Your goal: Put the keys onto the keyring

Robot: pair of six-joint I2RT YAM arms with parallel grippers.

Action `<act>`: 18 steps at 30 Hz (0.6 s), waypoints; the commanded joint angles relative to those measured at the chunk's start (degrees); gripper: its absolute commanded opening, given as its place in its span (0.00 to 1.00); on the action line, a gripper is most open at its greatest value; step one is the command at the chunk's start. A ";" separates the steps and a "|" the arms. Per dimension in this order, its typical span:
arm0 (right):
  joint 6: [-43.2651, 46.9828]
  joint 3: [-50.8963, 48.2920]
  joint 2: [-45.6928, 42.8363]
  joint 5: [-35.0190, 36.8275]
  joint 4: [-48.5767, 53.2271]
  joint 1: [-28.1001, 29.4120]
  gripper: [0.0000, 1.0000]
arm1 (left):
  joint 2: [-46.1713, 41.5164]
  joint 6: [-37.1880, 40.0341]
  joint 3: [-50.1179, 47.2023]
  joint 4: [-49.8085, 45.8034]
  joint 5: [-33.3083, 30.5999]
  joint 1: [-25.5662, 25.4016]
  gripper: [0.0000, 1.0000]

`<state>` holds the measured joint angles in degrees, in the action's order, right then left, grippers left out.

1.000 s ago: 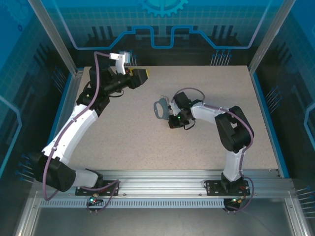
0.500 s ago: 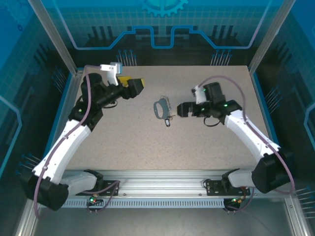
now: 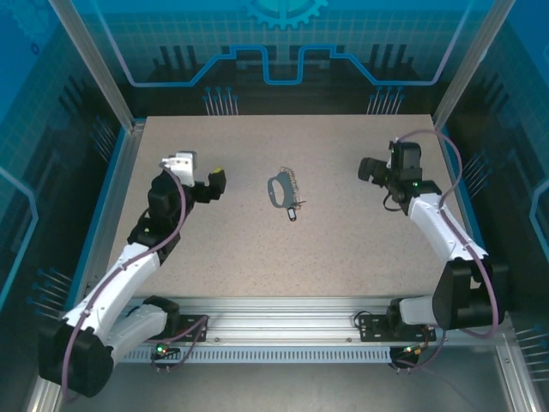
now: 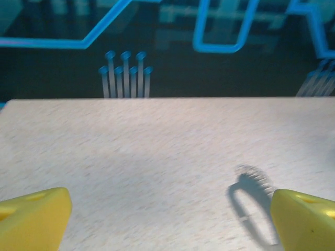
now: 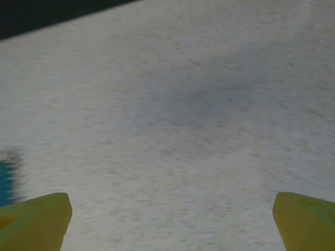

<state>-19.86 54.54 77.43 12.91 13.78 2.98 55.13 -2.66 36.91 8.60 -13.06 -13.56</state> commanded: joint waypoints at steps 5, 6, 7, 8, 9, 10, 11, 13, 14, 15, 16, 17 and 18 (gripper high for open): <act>11.59 -12.92 1.76 7.44 -20.18 -0.70 1.00 | 3.17 2.19 -14.96 21.09 -5.56 5.04 0.99; 12.38 -14.63 2.21 6.51 -23.13 -0.76 1.00 | 5.35 1.74 -16.85 24.86 -5.79 5.78 0.99; 13.30 -15.96 2.70 5.71 -25.84 -0.78 1.00 | 7.46 1.32 -18.11 28.13 -5.55 6.42 0.99; 14.65 -17.52 3.19 4.58 -29.89 -0.73 1.00 | 10.18 0.98 -19.27 31.94 -5.30 7.06 0.99; 14.44 -18.52 3.89 2.02 -32.26 -1.42 1.00 | 12.99 1.29 -20.01 35.18 -4.55 7.56 0.99; 14.21 -19.61 4.64 0.47 -34.83 -1.84 1.00 | 14.99 1.83 -20.15 36.28 -4.18 7.73 0.99; 13.81 -21.21 5.55 -0.91 -38.36 -2.04 1.00 | 17.77 1.62 -20.44 38.08 -3.46 8.27 0.99; 14.52 -22.71 6.39 -2.57 -41.98 -1.62 1.00 | 21.03 2.64 -20.48 42.31 -2.28 8.74 0.99; 15.82 -23.01 6.84 -4.15 -43.51 -1.27 1.00 | 21.78 2.72 -19.80 41.20 -0.73 9.32 0.99; 17.28 -23.97 7.10 -5.89 -45.15 -0.67 1.00 | 23.95 2.66 -19.71 43.14 1.13 10.30 0.99; 18.43 -25.38 7.34 -6.54 -48.46 -0.06 1.00 | 26.08 2.67 -19.52 44.92 2.83 11.09 0.99; 19.10 -27.04 7.20 -7.17 -50.95 0.25 1.00 | 28.27 2.66 -18.98 46.20 3.85 11.51 0.99; 19.16 -29.28 8.06 -7.14 -55.37 0.29 1.00 | 30.47 3.03 -18.56 47.39 4.57 11.54 0.99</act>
<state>-3.97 28.77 84.29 9.47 -27.81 2.46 81.21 -1.02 16.95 47.13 -13.13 -3.05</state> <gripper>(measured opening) 0.998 0.989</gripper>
